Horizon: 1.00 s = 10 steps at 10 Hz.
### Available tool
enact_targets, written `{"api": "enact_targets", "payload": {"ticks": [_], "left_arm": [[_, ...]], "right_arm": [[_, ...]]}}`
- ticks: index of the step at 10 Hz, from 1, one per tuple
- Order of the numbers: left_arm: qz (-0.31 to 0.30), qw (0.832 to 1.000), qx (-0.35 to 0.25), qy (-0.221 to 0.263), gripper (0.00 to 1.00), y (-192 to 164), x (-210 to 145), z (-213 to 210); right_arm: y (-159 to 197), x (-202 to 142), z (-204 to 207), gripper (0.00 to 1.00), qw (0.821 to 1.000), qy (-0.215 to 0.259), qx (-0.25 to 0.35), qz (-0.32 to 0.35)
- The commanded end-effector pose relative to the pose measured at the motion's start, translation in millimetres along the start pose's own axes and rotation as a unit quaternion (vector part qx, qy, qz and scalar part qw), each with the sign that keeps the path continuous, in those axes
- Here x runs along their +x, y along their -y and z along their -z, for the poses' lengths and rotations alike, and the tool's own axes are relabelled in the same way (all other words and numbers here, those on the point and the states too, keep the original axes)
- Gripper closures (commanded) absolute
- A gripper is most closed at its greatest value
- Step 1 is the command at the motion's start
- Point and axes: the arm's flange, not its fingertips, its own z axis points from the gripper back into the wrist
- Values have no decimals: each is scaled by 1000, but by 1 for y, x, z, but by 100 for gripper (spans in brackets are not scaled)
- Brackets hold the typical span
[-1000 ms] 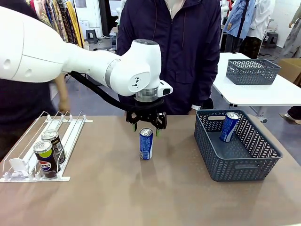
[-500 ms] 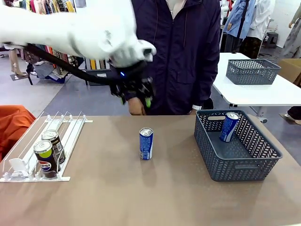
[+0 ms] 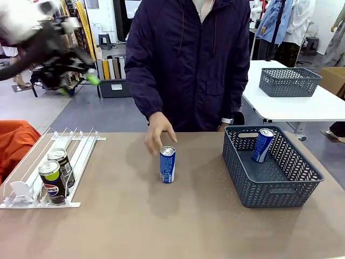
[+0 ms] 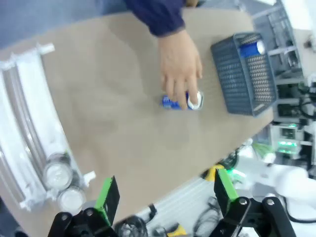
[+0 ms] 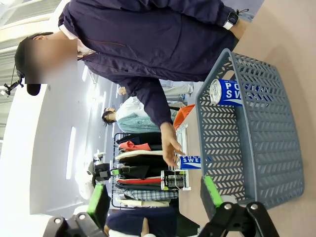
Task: Retrieve and store the cans from the dispenser.
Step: Pick up the last remaining can from one row of the Automatic Can Dispenser and place it in the middle of the table.
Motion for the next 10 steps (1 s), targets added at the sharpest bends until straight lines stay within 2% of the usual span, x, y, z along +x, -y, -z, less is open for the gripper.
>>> {"api": "enact_targets", "payload": {"ticks": [1, 2, 4, 5, 6, 7, 8, 9, 10], "left_arm": [[-54, 993, -103, 8, 0, -83, -29, -24], [-81, 983, -164, 30, 0, -128, -48, -35], [-146, 944, -281, 88, 0, -213, -97, -44], [-172, 921, -330, 116, 0, -253, -122, -41], [-186, 909, -350, 127, 0, -274, -137, -37], [-183, 907, -361, 114, 0, -285, -141, -32], [-192, 921, -329, 80, 0, -283, -133, -25], [-199, 911, -341, 122, 0, -286, -155, -40], [-199, 911, -341, 122, 0, -286, -155, -40]], "right_arm": [[-5, 0, -1, 0, 1000, -3, 2, 7], [-5, 0, -1, 0, 1000, -3, 2, 7], [-5, 0, -1, 0, 1000, -3, 2, 7], [-5, 0, -1, 0, 1000, -3, 2, 7], [-5, 0, -1, 0, 1000, -3, 2, 7], [-5, 0, -1, 0, 1000, -3, 2, 7], [-5, 0, -1, 0, 1000, -3, 2, 7], [-5, 0, -1, 0, 1000, -3, 2, 7], [-5, 0, -1, 0, 1000, -3, 2, 7]]}}
